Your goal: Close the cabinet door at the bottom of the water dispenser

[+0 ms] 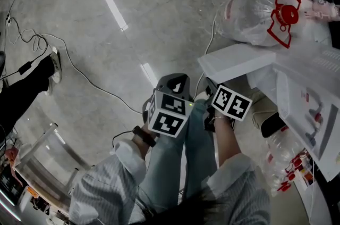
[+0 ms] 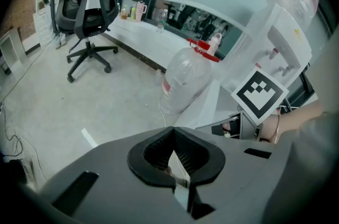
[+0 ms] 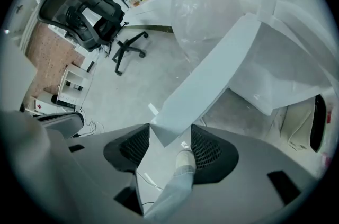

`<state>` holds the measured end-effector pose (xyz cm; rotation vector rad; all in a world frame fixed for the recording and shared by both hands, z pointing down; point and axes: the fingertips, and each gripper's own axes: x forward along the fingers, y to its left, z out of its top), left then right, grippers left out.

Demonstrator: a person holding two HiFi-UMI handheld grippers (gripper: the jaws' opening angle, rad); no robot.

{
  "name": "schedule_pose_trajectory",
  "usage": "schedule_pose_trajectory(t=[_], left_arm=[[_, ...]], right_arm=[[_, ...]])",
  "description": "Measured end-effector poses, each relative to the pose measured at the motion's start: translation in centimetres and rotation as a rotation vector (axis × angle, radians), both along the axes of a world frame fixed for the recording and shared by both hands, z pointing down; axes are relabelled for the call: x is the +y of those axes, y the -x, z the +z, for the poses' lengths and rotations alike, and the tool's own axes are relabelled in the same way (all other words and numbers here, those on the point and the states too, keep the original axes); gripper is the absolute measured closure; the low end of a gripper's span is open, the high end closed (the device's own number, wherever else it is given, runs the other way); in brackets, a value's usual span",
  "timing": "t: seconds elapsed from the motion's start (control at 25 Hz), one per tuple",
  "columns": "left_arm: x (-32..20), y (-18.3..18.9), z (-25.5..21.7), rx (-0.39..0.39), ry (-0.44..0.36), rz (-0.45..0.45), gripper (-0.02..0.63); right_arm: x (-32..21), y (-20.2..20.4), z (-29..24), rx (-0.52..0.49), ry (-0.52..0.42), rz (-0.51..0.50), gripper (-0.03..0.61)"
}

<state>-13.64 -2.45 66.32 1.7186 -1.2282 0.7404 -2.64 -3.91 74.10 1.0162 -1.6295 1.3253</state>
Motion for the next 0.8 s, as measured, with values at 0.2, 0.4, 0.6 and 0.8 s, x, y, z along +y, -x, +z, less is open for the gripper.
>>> schedule_pose_trajectory(t=[0.2,0.4,0.6,0.8], left_arm=[[-0.6,0.2,0.0,0.001,0.000,0.013,0.603],[-0.8,-0.2,0.0,-0.004,-0.012,0.053,0.603],[-0.5,-0.8,0.3,0.004,-0.009,0.068,0.603],[0.2,-3.1,0.5,0.016,-0.008,0.096,0.603]], right_arm=[[-0.2,0.1,0.1,0.019,-0.008,0.033,0.373],[0.3,-0.3,0.0,0.033,-0.019,0.042,0.373],[1.5,-1.3,-0.1,0.034,-0.010,0.050,0.373],[3.3,-3.3,-0.1,0.028,-0.012,0.059,0.374]])
